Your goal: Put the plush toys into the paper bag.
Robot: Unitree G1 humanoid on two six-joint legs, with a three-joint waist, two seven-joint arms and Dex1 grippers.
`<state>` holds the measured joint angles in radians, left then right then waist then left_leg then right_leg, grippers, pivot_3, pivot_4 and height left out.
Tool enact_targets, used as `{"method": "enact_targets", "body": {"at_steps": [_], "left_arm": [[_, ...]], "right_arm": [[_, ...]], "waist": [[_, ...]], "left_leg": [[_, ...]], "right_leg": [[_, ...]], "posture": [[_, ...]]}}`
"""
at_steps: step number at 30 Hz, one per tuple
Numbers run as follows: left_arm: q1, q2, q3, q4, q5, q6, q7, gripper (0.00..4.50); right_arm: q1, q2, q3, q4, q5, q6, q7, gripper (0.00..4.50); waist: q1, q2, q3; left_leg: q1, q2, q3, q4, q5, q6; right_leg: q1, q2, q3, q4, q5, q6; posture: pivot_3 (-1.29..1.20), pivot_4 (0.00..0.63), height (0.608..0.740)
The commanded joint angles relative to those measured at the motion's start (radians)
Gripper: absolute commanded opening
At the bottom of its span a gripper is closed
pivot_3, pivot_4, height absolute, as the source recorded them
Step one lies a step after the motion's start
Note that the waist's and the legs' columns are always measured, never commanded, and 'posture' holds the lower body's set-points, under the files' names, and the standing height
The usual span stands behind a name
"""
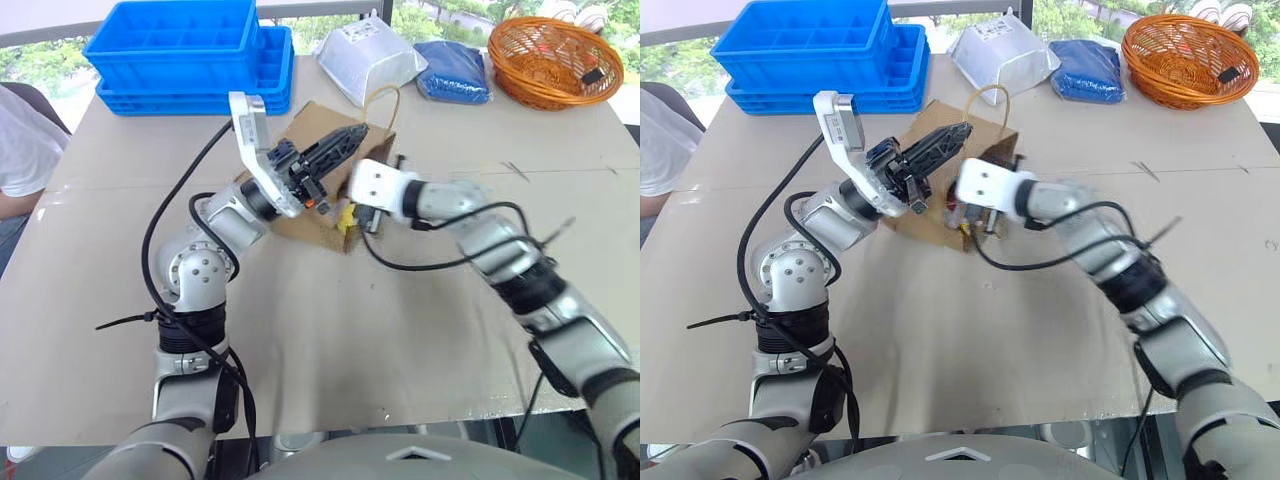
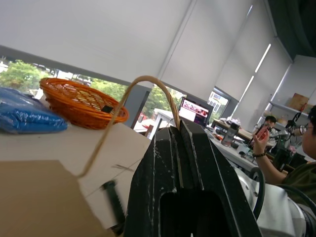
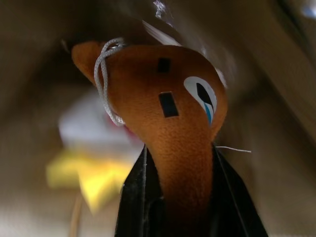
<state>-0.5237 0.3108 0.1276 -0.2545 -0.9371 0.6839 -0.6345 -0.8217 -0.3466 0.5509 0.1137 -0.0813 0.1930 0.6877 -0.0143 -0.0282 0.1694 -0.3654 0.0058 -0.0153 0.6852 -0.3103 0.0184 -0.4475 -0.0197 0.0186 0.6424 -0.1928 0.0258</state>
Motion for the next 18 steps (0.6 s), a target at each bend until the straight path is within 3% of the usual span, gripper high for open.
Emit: {"method": "enact_targets", "body": {"at_steps": [1, 4, 8, 13, 15, 18], "left_arm": [[0.017, 0.008, 0.015, -0.035, -0.005, -0.011, 0.003, 0.00], [0.028, 0.016, 0.035, -0.029, -0.015, -0.011, 0.007, 0.00], [0.039, 0.014, 0.044, -0.036, -0.013, -0.015, 0.016, 0.00], [0.037, 0.022, 0.048, -0.012, 0.006, -0.033, 0.005, 0.00], [0.030, 0.023, 0.046, 0.002, 0.013, -0.042, -0.002, 0.00], [0.024, 0.018, 0.041, 0.016, 0.021, -0.052, -0.010, 0.00]], "right_arm": [[0.027, -0.009, -0.063, -0.010, -0.008, -0.068, -0.005, 2.31], [0.106, -0.060, -0.144, -0.135, 0.045, -0.025, 0.029, 3.82], [0.218, -0.130, -0.291, -0.385, 0.182, 0.183, 0.066, 3.82], [0.332, -0.220, -0.536, -0.708, 0.465, 0.734, 0.044, 3.82], [0.354, -0.208, -0.608, -0.770, 0.516, 0.953, -0.026, 3.82], [0.361, -0.134, -0.645, -0.798, 0.554, 1.007, -0.099, 3.82]], "waist": [[0.007, 0.000, 0.000], [0.013, 0.000, 0.000], [0.017, 0.000, 0.000], [0.015, 0.001, 0.000], [0.015, 0.000, 0.000], [0.007, 0.001, 0.000]], "left_leg": [[-0.002, -0.001, -0.003, 0.000, 0.000, 0.000], [-0.007, -0.005, -0.008, 0.002, 0.000, 0.000], [-0.009, -0.005, -0.010, 0.002, 0.000, 0.000], [-0.010, -0.004, -0.013, 0.003, 0.000, 0.000], [-0.010, -0.004, -0.014, 0.003, 0.000, 0.000], [-0.009, -0.005, -0.012, 0.003, 0.000, 0.001]], "right_leg": [[0.000, -0.002, -0.001, 0.000, 0.000, 0.000], [0.000, -0.012, -0.005, -0.003, 0.000, 0.000], [-0.001, -0.013, -0.009, -0.005, 0.000, 0.000], [-0.001, -0.012, -0.012, -0.003, 0.000, 0.000], [0.000, -0.012, -0.013, -0.003, 0.000, 0.000], [0.000, -0.011, -0.012, -0.001, 0.000, 0.000]], "posture": [[0.00, 0.150, 0.740], [0.00, 0.150, 0.740], [0.00, 0.150, 0.740], [0.00, 0.150, 0.740], [0.00, 0.150, 0.740], [0.00, 0.150, 0.740]]}}
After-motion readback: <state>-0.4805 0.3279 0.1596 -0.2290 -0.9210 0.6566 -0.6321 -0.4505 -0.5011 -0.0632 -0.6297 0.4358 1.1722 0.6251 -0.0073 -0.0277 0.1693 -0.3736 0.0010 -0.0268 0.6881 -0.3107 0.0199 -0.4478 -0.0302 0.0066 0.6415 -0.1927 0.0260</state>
